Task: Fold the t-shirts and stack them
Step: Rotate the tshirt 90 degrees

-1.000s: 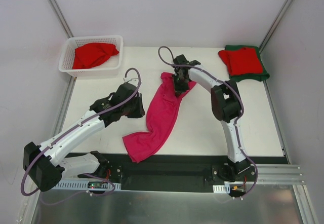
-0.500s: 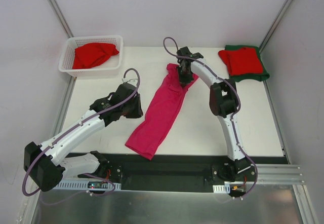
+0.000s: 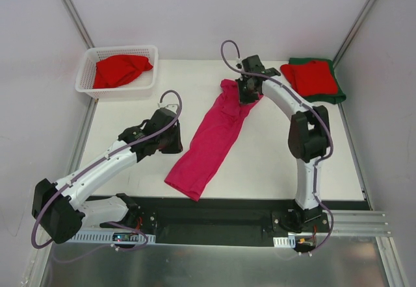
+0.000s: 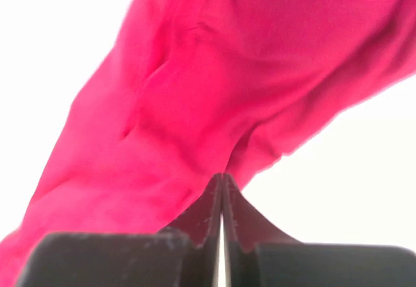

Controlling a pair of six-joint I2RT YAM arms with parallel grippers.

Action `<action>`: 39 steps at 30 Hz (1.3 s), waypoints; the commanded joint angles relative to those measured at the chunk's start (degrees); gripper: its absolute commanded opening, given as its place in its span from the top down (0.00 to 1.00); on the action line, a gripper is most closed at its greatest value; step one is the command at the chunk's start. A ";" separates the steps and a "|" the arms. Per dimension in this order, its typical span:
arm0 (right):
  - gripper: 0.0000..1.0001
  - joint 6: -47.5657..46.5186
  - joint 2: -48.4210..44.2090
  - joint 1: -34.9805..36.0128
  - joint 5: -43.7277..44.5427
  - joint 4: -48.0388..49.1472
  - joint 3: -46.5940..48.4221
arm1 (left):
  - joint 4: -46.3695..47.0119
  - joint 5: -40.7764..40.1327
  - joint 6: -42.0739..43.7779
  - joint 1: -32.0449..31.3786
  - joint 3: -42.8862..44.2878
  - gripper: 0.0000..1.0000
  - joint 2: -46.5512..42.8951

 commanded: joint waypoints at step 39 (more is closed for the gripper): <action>0.99 8.77 6.08 -4.48 18.70 -6.34 5.89 | 18.17 0.17 6.10 10.62 -7.86 0.97 16.35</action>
